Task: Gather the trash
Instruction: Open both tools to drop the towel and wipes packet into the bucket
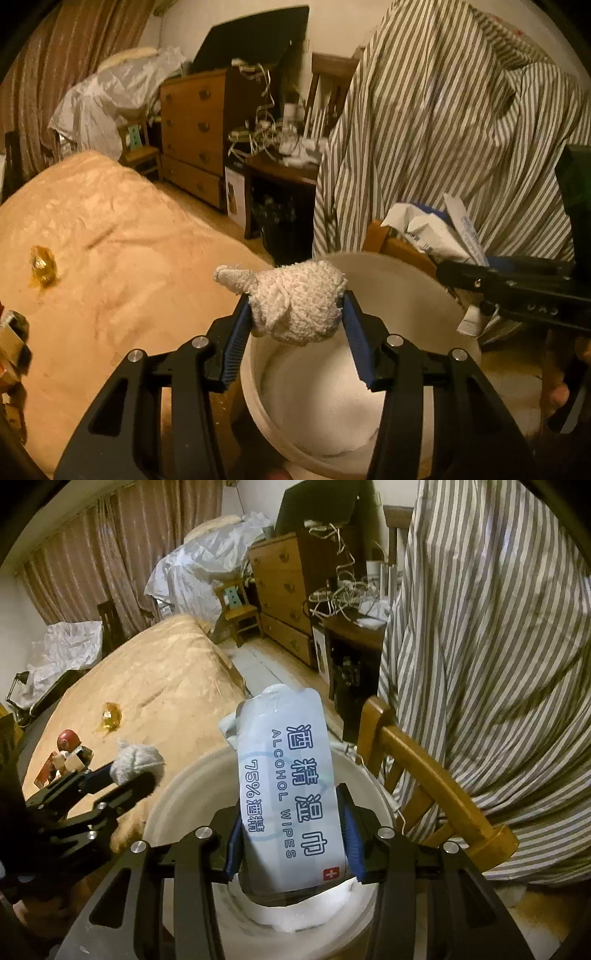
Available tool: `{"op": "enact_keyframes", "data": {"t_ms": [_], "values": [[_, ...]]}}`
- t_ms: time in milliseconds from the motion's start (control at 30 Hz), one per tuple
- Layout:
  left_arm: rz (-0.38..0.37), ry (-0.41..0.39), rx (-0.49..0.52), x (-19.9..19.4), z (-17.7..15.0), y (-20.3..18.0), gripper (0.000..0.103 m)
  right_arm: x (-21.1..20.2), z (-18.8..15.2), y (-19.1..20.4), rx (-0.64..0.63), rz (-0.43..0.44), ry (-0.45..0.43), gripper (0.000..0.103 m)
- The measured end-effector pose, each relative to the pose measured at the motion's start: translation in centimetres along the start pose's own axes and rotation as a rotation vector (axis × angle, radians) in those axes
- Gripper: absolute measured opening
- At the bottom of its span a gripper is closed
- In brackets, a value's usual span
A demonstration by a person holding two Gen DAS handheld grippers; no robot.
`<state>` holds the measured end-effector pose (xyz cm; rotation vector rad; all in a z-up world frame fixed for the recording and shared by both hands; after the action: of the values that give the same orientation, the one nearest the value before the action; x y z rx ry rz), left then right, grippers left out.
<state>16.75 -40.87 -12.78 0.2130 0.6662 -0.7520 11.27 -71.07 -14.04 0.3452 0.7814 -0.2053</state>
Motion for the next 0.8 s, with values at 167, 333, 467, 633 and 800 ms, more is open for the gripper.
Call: {"op": "enact_keyframes", "data": {"t_ms": [167,333,467,633,800], "values": [[0.008,0.024,0.023,1.0,-0.6,-0.4,0.062,1.0,-1.2,0.3,0.009,0.014,0.016,0.050],[0.028,0.000,0.024,0.2,-0.3,-0.2,0.077,-0.1,-2.0,1.2,0.030,0.018,-0.011,0.066],[0.036,-0.005,0.022,0.0,-0.3,-0.1,0.078,-1.0,-2.1,0.9,0.049,0.018,-0.035,0.066],[0.047,-0.017,-0.005,-1.2,-0.6,1.2,0.078,-2.5,-2.2,2.3,0.036,0.043,-0.082,0.066],[0.115,-0.037,-0.058,-4.4,-2.8,5.5,0.079,-4.2,-3.1,8.8,-0.067,0.144,-0.164,0.069]]}}
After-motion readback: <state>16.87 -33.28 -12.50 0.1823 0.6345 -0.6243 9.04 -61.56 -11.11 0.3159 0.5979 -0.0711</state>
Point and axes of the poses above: each gripper's, at about its wrist camera, not at the fingertips, and x roughly the way its jaws point, y to its left, z to its top, the point moved 4 cm from there along x, roughly the way its jaws point, and after that the axes turned 4 degrees about x, right-handed, at the moved point
